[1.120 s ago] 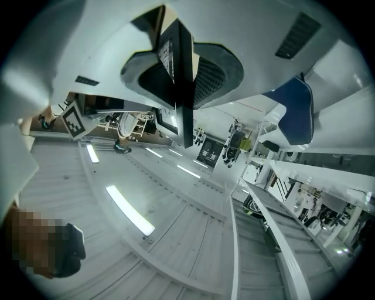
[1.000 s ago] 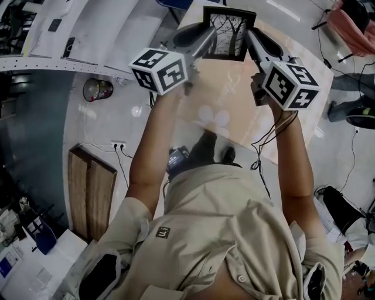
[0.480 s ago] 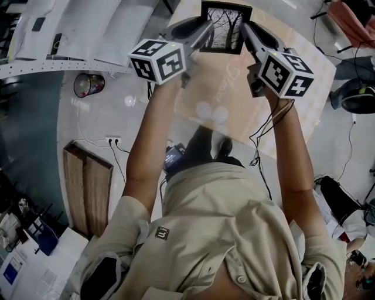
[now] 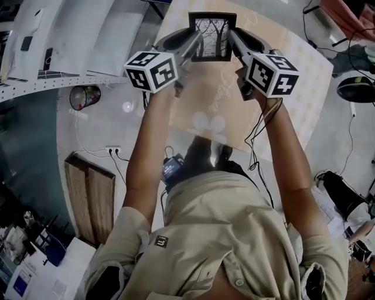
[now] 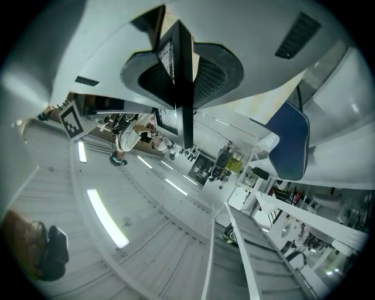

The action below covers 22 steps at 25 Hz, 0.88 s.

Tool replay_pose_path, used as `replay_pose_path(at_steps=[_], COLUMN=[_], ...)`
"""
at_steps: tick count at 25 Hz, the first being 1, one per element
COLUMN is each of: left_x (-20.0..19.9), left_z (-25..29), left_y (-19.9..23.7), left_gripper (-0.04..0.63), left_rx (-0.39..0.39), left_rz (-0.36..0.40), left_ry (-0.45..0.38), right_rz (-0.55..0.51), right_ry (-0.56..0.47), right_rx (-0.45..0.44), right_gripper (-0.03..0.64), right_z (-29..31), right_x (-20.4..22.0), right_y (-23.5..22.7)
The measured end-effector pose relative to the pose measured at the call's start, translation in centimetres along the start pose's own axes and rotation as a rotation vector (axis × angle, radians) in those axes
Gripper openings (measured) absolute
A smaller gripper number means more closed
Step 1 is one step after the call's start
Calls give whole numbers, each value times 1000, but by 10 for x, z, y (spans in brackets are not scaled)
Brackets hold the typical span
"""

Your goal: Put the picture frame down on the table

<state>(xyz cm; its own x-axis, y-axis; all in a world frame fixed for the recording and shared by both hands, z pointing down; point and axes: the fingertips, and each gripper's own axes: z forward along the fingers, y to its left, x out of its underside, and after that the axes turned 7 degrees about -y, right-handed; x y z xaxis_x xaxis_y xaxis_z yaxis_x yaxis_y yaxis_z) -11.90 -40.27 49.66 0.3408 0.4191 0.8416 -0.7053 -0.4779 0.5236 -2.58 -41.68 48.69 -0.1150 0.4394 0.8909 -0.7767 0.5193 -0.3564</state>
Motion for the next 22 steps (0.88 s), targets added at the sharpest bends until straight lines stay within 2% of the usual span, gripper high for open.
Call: replay_pose_path(at_steps=[22], left_x=[54], left_z=[29], left_y=[37], left_gripper=[98], left_rx=[-33], left_rz=[-73], left_ry=[108], right_rz=[66], right_ry=[80], right_rx=[56], right_gripper=[66], right_z=[24], right_x=[51], right_y=[-40])
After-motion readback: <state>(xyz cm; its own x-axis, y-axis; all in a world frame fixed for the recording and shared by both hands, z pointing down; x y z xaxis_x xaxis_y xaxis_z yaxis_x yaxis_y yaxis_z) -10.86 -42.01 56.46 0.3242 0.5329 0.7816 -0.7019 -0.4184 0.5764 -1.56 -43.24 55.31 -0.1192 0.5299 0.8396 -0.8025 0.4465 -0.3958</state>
